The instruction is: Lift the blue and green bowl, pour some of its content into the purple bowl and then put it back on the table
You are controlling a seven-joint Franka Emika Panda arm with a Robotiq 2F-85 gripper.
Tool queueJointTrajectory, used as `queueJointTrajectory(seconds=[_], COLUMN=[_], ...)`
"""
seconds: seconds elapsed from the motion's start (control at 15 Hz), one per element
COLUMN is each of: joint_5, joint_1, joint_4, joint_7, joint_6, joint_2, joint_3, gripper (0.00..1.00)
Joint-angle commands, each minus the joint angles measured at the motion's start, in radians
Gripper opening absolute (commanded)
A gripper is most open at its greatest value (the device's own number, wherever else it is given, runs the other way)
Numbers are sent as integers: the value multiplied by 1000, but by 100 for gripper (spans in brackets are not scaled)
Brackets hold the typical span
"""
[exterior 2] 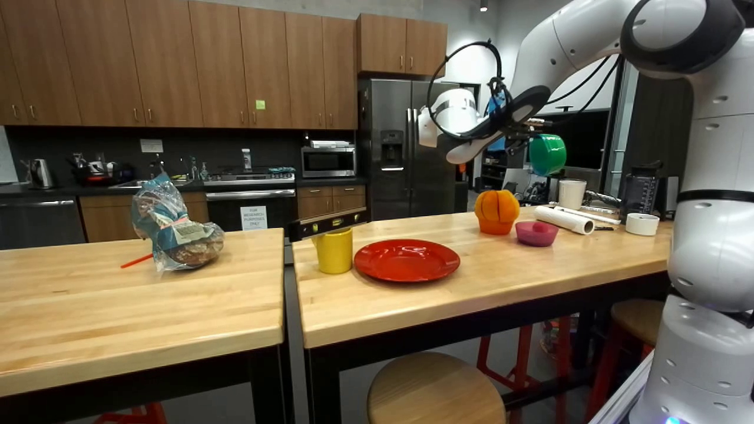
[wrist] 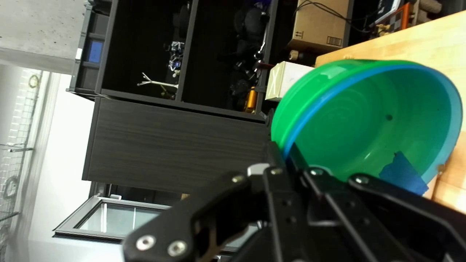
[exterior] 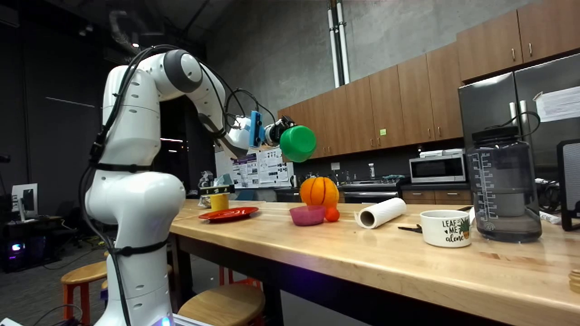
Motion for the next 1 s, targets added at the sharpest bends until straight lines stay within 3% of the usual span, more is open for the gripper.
queueJointTrajectory(seconds=[0.0, 0.4, 0.93], joint_5=[109, 302, 460], joint_1=[8, 16, 23], joint_4=[29, 36, 14], joint_7=[18, 74, 85], joint_6=[27, 137, 326], joint_2=[-39, -92, -164], joint_3=[5, 13, 18], gripper=[2, 2, 2])
